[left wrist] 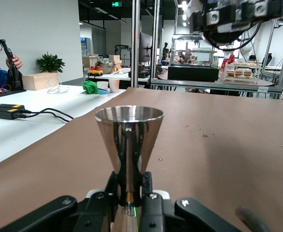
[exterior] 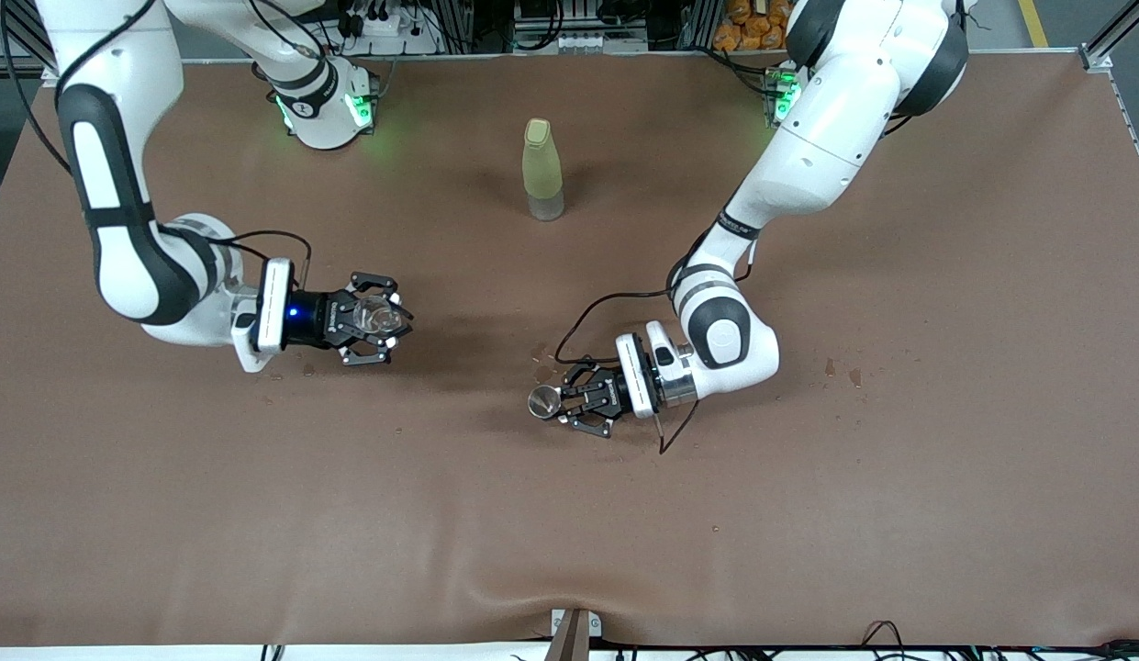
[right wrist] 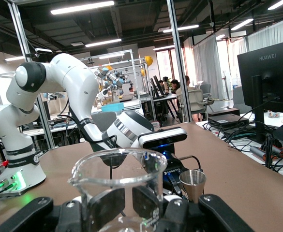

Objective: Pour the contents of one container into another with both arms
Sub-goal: 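Carry the beaker with the right gripper while the left gripper lifts the jigger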

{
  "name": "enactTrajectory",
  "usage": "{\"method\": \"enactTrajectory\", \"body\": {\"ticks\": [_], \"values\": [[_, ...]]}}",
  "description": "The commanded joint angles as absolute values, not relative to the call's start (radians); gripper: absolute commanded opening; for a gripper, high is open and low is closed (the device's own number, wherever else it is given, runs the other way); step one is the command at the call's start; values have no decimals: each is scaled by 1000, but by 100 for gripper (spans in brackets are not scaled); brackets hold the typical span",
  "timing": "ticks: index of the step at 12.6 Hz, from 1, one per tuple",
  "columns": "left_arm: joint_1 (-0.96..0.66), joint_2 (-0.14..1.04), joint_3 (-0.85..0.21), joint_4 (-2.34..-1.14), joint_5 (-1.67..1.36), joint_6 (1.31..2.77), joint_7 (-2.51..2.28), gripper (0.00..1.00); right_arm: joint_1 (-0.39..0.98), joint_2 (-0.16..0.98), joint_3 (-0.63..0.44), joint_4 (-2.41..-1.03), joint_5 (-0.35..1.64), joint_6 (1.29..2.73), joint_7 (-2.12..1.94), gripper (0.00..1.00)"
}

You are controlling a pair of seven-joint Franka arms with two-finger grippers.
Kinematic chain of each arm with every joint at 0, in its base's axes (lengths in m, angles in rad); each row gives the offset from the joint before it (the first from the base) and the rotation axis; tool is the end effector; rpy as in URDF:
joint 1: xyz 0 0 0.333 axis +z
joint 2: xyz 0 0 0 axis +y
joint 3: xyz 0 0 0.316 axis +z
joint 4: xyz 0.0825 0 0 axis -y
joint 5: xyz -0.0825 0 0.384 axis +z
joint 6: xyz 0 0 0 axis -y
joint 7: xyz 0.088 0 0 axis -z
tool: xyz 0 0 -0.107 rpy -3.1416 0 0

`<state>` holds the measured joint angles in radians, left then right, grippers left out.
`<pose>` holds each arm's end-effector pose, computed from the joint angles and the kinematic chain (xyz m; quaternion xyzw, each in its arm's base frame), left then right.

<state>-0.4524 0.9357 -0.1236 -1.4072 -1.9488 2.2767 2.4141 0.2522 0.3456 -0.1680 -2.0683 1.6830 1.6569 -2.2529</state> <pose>0.6206 -0.4062 0.1624 0.6051 -0.4718 0.4916 0.4118 0.5629 0.1503 0.3026 -0.5600 -0.4573 -0.4617 0.5139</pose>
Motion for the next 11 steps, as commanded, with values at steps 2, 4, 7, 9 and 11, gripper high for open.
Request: {"method": "enactTrajectory", "body": {"ticks": [2,4,7,9,11], "values": [[-454,930,-120,-1414,-1980,2270,2444,0,333,288,-176,-2135,1761,1726,-2237,0],[-454,930,-120,-1414,-1980,2270,2445,0,371,291,-175,-2137,1802,1767,-2237,0],[-454,930,-120,-1414,-1980,2270,2447,0,423,295,-141,-2137,1888,1840,-2243,0],[-454,931,-120,-1416,-1980,2270,2448,0,442,296,-103,-2132,1948,1896,-2250,0],[-454,931,-120,-1416,-1980,2270,2448,0,454,301,-74,-2123,1977,1940,-2253,0]]}}
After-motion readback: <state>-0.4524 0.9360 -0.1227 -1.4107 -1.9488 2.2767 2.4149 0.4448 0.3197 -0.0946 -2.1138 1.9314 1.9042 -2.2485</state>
